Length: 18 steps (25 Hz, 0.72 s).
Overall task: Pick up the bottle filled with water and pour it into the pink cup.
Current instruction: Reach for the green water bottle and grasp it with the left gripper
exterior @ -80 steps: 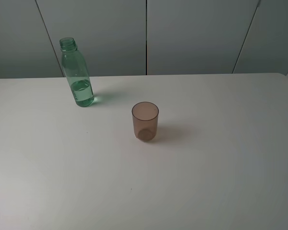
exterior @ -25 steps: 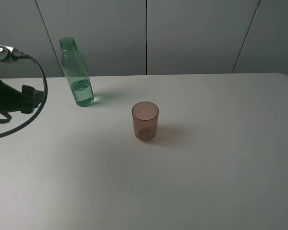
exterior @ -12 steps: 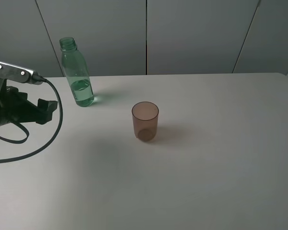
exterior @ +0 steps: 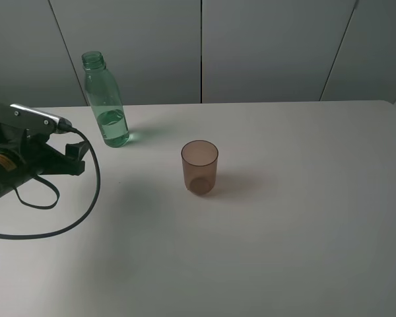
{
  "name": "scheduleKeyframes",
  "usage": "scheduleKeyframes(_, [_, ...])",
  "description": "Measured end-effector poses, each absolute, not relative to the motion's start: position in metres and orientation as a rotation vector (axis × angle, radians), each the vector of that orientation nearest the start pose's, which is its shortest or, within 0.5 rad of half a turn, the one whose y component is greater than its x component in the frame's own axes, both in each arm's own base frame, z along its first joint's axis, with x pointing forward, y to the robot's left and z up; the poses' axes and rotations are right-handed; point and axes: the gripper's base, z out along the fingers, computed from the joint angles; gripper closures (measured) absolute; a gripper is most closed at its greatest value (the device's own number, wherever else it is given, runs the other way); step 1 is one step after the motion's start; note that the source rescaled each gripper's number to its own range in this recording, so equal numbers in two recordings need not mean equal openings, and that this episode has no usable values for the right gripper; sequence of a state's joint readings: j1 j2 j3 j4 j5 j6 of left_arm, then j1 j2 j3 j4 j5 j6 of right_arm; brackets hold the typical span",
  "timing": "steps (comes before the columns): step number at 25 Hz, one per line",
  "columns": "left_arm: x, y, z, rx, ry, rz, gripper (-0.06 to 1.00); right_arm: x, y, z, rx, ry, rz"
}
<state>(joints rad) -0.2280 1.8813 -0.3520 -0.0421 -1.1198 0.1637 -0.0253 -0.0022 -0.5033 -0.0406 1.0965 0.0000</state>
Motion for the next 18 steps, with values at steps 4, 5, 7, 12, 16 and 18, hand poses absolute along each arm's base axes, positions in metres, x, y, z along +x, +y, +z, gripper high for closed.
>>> scheduleKeyframes(4, [0.265,-0.059,0.099,0.354,1.819,-0.019,-0.04,-0.007,-0.003,0.275,0.029,2.074,-0.064])
scheduleKeyframes(5, [0.267,-0.061,0.098,0.363,1.814,-0.019,-0.04,-0.007,-0.003,0.275,0.029,2.074,-0.064])
scheduleKeyframes(7, [0.272,-0.063,0.098,0.377,1.798,-0.03,-0.04,-0.007,-0.003,0.275,0.029,2.074,-0.064])
scheduleKeyframes(12, [0.288,-0.067,0.105,0.373,1.737,-0.024,-0.04,-0.007,-0.003,0.275,0.029,2.074,-0.064])
scheduleKeyframes(16, [0.296,-0.069,0.098,0.384,1.736,-0.015,-0.04,-0.007,-0.003,0.275,0.029,2.074,-0.064])
scheduleKeyframes(18, [0.298,-0.069,0.091,0.39,1.754,-0.013,-0.04,-0.007,-0.003,0.275,0.029,2.074,-0.064])
